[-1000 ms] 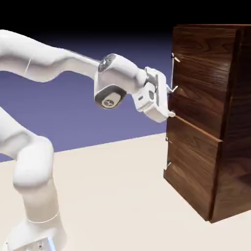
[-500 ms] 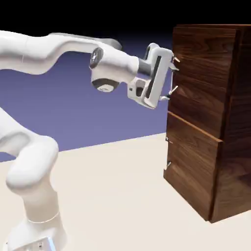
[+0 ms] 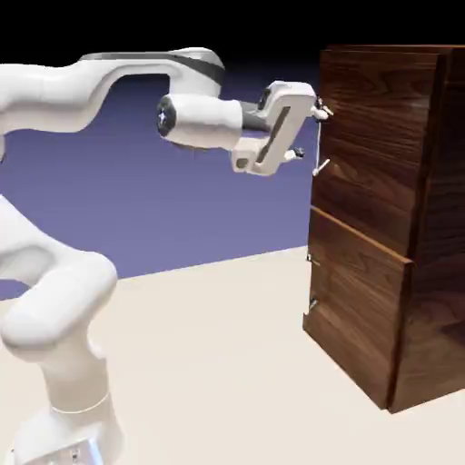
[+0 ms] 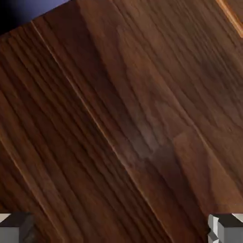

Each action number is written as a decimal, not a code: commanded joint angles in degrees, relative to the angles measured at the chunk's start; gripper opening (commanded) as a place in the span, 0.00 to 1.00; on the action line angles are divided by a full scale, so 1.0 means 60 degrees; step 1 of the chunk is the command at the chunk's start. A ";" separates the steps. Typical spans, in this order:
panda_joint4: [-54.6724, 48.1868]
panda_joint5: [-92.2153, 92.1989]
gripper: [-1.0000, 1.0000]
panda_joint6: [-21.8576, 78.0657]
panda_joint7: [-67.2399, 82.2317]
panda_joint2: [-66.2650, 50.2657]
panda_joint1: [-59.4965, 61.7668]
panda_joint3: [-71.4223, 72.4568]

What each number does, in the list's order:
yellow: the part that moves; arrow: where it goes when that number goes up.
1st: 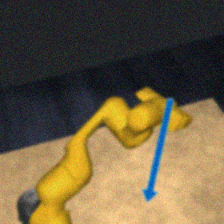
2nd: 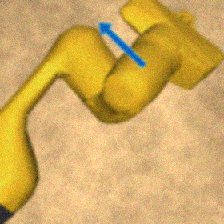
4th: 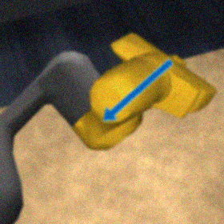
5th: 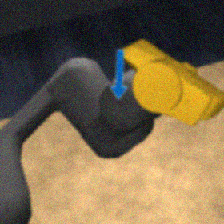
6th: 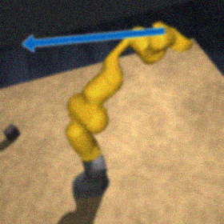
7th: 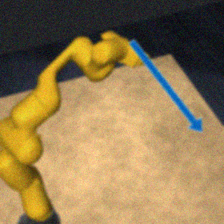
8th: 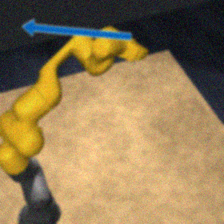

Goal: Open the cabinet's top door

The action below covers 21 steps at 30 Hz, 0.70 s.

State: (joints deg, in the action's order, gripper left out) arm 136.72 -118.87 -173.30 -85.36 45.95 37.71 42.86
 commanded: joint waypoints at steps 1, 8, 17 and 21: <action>-0.0085 -0.0416 0.50 0.0003 -0.0150 0.0047 0.0134 0.0150; -0.0679 -0.3324 0.50 0.0020 -0.1199 0.0372 0.1074 0.1198; -0.1443 -0.7062 0.50 0.0042 -0.2549 0.0790 0.2281 0.2546; -0.1825 -0.7726 0.50 0.0095 -0.2752 0.0734 0.2849 0.3009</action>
State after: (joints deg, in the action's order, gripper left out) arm 125.77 -165.23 -172.73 -101.87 50.35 54.80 60.92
